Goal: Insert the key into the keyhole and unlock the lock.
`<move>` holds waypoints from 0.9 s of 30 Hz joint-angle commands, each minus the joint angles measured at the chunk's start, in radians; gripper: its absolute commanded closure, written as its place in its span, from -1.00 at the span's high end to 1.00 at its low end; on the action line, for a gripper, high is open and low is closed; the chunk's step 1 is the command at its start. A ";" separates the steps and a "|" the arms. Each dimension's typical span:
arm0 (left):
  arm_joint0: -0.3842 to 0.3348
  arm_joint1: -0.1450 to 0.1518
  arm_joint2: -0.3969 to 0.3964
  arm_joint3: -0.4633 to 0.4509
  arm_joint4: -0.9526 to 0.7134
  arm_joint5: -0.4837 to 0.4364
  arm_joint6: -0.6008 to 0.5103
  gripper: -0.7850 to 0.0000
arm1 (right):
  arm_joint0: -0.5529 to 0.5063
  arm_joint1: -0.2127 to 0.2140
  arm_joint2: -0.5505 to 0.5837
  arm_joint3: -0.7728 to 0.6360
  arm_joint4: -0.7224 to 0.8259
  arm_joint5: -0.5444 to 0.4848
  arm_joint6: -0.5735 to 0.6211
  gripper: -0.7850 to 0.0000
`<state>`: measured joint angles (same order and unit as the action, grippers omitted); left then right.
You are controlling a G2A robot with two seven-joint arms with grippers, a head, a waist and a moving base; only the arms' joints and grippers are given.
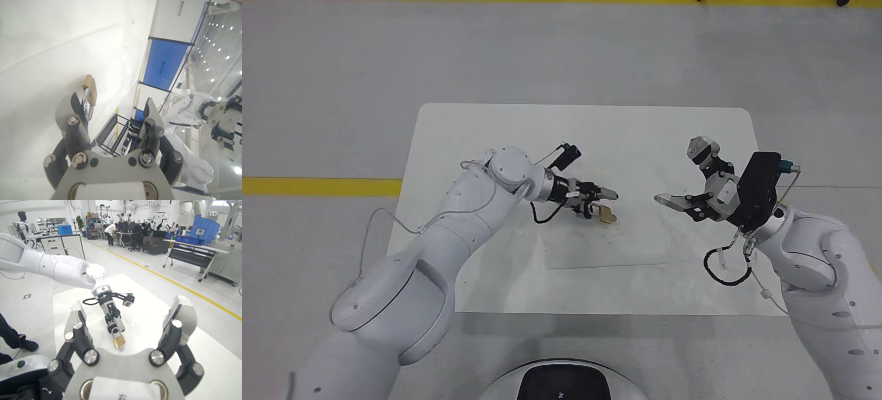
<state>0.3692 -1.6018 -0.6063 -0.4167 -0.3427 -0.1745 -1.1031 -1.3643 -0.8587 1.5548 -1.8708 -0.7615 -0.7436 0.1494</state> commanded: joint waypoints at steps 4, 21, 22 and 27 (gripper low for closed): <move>0.003 0.044 -0.070 0.010 -0.031 -0.080 0.001 1.00 | 0.000 0.000 0.000 0.000 0.000 0.000 0.000 1.00; 0.406 0.293 -0.461 -0.678 0.069 -0.107 0.187 1.00 | 0.000 0.000 0.000 0.000 0.000 0.000 0.000 1.00; 0.406 0.293 -0.461 -0.678 0.069 -0.107 0.187 1.00 | 0.000 0.000 0.000 0.000 0.000 0.000 0.000 1.00; 0.402 0.293 -0.461 -0.696 0.073 -0.113 0.195 1.00 | -0.002 0.000 0.000 0.006 0.000 0.010 0.000 1.00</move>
<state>0.7734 -1.3085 -1.0665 -1.0953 -0.2736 -0.2813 -0.9159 -1.3643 -0.8587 1.5548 -1.8707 -0.7615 -0.7435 0.1494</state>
